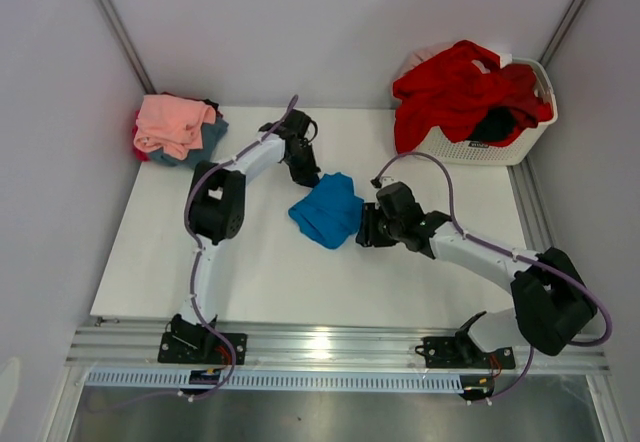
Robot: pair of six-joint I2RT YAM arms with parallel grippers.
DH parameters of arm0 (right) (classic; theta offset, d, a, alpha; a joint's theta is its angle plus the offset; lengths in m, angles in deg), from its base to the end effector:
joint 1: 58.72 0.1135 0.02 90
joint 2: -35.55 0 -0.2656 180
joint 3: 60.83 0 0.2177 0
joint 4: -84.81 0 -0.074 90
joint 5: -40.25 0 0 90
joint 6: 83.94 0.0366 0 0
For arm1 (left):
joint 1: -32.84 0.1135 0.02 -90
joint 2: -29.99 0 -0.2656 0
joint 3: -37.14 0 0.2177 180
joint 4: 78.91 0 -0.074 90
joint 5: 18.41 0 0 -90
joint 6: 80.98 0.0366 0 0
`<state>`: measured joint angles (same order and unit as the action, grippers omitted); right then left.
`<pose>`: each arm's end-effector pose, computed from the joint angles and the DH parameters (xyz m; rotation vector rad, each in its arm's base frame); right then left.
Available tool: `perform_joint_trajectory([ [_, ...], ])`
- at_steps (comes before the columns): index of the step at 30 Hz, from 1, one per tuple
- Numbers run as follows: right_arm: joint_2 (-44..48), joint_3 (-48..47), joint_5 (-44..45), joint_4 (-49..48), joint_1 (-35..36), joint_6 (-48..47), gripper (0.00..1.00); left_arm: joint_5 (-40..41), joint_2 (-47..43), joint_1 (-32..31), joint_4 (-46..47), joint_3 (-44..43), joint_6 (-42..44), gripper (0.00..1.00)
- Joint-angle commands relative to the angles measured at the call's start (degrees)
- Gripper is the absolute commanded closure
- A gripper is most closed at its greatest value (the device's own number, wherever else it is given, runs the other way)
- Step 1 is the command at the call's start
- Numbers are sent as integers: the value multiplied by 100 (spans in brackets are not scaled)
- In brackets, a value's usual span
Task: Fold and stack the t-shirts
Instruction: Smooth out wrinkles on the folded tshirt
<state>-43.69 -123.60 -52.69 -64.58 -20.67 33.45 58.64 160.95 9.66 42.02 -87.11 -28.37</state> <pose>0.1992 0.1583 0.2318 -0.2549 2.4630 0.5796 0.4153 -0.1868 0.1886 -0.2818 2.8185 -0.5839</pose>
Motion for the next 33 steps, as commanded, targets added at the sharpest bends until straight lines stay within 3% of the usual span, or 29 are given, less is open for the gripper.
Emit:
perform_joint_trajectory([
  [1,-240,71,-93,-406,19,301,57,-454,96,68,-272,-381,214,84],
  [5,-653,124,-119,-635,28,459,62,-472,413,165,-737,-733,196,83],
  [12,-1602,-455,-32,-679,28,320,77,-349,-61,130,-685,397,188,83],
  [17,-2296,-1027,13,-539,2,143,78,-94,-702,42,-633,1489,197,84],
  [24,-2973,-1800,4,-372,-271,-59,80,-489,-1396,-450,-325,2939,74,86],
  [28,-3167,-2214,171,-126,-446,-357,80,-568,-1748,-1073,-211,3450,-5,87],
  [33,-2887,-2242,442,279,-482,-648,80,79,-2397,-1092,-219,3978,-111,89],
])
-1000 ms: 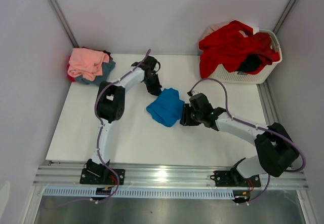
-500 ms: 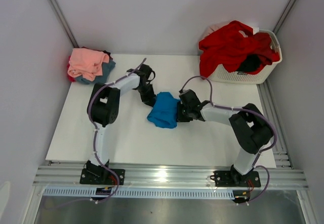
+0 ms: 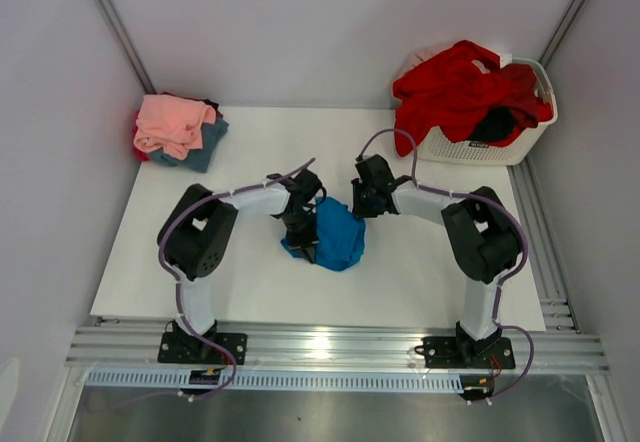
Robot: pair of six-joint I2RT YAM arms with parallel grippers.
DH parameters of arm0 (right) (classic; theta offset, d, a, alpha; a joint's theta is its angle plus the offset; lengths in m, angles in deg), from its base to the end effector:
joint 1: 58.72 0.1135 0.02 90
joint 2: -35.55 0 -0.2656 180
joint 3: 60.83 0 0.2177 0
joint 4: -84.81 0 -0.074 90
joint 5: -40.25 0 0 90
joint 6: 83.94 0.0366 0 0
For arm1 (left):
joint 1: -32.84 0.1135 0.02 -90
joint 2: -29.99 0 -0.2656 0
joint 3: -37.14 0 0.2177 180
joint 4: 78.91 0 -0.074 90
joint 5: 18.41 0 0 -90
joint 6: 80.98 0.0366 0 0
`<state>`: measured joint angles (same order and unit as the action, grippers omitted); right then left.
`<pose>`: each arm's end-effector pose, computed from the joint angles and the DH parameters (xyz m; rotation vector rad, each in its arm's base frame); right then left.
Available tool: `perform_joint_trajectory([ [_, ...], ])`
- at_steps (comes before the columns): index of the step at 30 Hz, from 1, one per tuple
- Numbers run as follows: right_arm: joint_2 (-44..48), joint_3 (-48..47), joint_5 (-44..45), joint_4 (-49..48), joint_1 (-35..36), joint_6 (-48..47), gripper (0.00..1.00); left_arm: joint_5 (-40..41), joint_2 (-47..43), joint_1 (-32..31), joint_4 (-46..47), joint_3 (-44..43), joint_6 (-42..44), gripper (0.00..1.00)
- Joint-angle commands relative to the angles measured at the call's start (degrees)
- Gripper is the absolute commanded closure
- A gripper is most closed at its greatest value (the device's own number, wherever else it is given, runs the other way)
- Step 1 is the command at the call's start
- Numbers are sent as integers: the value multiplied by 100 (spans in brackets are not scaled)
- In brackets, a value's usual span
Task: Fold and stack the t-shirts
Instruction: Smooth out wrinkles on the folded tshirt
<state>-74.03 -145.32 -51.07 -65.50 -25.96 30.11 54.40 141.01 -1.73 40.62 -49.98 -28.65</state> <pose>0.3106 0.2009 0.1811 -0.2054 2.5723 0.4158 0.2615 -0.1933 0.1648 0.0591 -3.0093 0.4547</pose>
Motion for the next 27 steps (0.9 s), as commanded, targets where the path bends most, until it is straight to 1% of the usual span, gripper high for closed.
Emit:
perform_joint_trajectory([
  [1,365,10,325,432,47,-331,80,680,-519,134,-132,291,-65,89],
  [4,796,318,431,563,47,-419,80,1015,-966,397,-238,335,-30,89],
  [8,1219,406,598,836,82,-384,80,1279,-1547,784,-334,396,-74,89],
  [9,1315,424,624,854,91,-384,80,1262,-1688,854,-326,414,-91,89],
  [10,1403,433,711,872,134,-393,80,1236,-2037,968,-256,510,-100,89],
  [12,1685,433,739,881,161,-428,80,1236,-2408,1004,-168,580,-144,89],
  [14,1939,450,564,767,170,-437,79,965,-2829,1005,165,660,-240,87],
  [15,2019,468,458,697,170,-419,78,754,-2893,996,341,764,-284,86],
  [16,2080,494,344,531,170,-402,78,543,-2911,978,708,852,-389,85],
  [17,2107,529,160,451,170,-375,77,176,-2763,935,825,871,-451,86],
  [18,2099,547,-33,389,170,-340,77,76,-2631,882,895,845,-504,87],
  [19,2055,573,-122,301,170,-244,77,-12,-2464,673,948,818,-522,91],
  [20,2011,591,-305,266,170,-191,78,-160,-2115,540,1062,653,-505,93],
  [21,1889,635,-412,222,170,-130,78,-231,-1946,278,1124,582,-513,94],
  [22,1844,687,-517,56,161,2,79,-319,-1787,153,1229,537,-574,95],
  [23,1818,757,-640,-67,179,64,79,-468,-1629,48,1578,502,-610,95],
  [24,1791,949,-902,-208,161,143,78,-887,-1314,-40,1773,476,-662,95],
  [25,1739,1038,-1001,-488,170,230,79,-1013,-1155,-172,1897,441,-793,96],
  [27,1668,1240,-1333,-700,170,459,80,-1163,-856,-313,2029,309,-865,96],
])
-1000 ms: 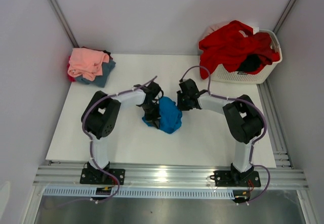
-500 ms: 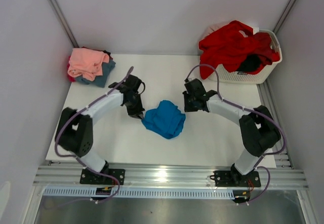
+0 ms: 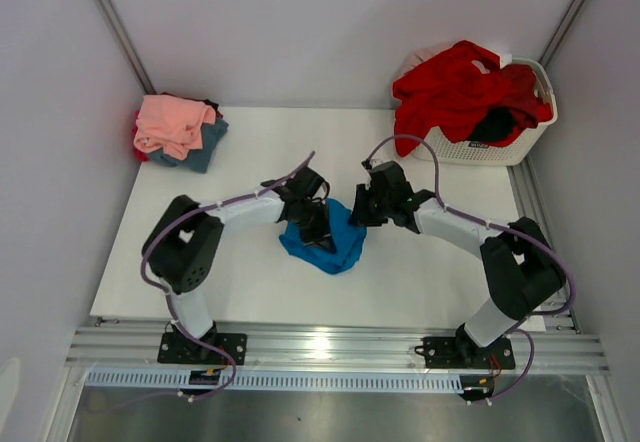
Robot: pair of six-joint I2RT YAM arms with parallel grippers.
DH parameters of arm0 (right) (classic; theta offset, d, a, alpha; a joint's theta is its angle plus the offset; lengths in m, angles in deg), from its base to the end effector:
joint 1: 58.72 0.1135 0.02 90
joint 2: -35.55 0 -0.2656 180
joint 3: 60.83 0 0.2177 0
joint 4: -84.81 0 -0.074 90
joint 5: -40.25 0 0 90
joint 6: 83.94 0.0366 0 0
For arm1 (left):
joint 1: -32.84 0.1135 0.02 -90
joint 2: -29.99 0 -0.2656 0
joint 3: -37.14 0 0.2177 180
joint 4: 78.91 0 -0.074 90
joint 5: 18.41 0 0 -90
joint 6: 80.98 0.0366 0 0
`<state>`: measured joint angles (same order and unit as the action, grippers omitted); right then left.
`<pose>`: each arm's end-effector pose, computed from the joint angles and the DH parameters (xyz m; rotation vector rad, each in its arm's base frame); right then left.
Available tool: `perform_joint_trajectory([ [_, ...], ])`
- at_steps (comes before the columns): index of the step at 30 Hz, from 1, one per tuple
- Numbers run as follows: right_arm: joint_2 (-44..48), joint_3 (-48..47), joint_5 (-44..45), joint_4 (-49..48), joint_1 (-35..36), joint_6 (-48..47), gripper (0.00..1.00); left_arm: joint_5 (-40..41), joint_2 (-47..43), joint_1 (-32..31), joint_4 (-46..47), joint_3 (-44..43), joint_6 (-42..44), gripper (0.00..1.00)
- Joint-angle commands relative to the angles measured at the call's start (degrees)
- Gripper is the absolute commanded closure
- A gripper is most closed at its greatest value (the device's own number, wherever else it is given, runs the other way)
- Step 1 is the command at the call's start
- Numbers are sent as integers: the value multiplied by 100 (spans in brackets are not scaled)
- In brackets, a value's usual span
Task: Fold and stack the t-shirts
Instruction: Smooth out wrinkles on the folded tshirt
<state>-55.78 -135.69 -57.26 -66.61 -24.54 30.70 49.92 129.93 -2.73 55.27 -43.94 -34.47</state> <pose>0.2561 0.1797 0.2393 -0.2694 2.4305 0.6363 0.2508 -0.1960 0.2071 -0.0764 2.9213 -0.8484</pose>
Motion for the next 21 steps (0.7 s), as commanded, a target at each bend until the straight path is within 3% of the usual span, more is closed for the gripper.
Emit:
perform_joint_trajectory([
  [1,-235,338,-839,-790,28,462,80,-759,489,-239,591,-321,-309,96],
  [4,-455,515,-1130,-1064,46,594,80,-909,754,-292,723,-339,-301,96],
  [9,-684,471,-648,-565,98,489,85,-628,790,-292,364,-392,-99,97],
  [15,-781,164,933,532,133,410,86,-294,650,-257,12,-181,226,98],
  [21,-886,67,2216,1097,134,462,87,-197,343,-73,117,583,244,98],
])
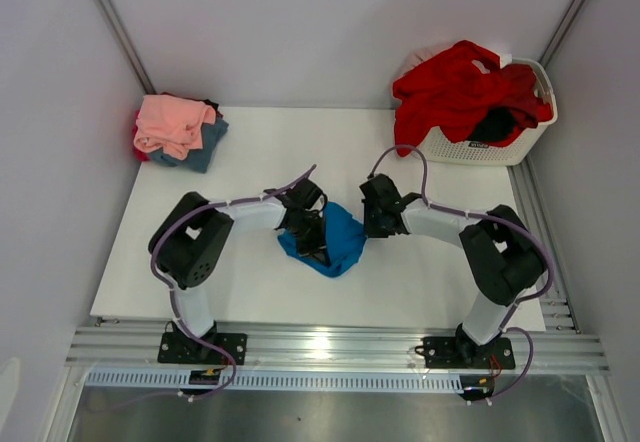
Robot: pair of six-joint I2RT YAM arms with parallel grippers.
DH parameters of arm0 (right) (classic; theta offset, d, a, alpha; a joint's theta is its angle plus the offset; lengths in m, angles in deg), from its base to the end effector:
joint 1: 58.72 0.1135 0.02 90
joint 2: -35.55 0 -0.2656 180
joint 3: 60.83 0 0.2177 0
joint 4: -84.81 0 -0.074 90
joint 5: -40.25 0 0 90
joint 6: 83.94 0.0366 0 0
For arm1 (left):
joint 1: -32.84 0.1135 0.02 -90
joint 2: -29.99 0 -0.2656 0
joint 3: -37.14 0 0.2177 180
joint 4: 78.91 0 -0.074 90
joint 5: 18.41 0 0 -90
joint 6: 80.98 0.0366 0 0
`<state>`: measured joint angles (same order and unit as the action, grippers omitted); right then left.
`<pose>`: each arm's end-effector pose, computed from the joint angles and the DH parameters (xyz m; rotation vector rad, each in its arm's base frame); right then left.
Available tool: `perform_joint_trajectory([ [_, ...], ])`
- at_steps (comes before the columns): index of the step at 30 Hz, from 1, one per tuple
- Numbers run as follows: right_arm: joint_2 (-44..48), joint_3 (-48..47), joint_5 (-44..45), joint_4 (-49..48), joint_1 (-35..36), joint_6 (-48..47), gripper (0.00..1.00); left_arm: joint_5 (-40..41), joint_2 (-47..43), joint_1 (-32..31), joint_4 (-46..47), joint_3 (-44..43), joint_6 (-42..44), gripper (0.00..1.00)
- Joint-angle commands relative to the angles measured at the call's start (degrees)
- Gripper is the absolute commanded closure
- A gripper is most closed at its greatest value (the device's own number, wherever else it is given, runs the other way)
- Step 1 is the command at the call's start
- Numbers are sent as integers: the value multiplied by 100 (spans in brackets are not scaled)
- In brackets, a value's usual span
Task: Fold and stack the t-shirts
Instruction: Smooth out wrinkles on the folded tshirt
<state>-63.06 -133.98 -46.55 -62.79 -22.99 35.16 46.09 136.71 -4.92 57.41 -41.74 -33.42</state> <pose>0.2570 0.1824 0.1889 -0.1304 2.6149 0.3425 0.2456 -0.2102 0.1647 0.0121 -2.9875 0.8296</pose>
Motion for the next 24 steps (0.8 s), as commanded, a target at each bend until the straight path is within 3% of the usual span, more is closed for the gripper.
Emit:
perform_joint_trajectory([
  [1,-185,-95,1278,776,-22,34,87,185,-362,172,-97,416,139,98],
  [12,42,283,1421,540,-66,9,87,317,-1275,436,-185,1303,192,99],
  [15,447,388,1148,232,-66,-211,84,335,-1977,427,-176,1356,209,99],
  [20,852,318,832,-154,-127,-598,70,861,-3191,436,-843,891,174,96],
  [23,791,248,245,-417,-311,-669,58,1616,-3700,427,-1116,1003,-236,88],
  [24,738,265,68,-540,-364,-669,55,1766,-4111,427,-1082,1153,-395,62],
])
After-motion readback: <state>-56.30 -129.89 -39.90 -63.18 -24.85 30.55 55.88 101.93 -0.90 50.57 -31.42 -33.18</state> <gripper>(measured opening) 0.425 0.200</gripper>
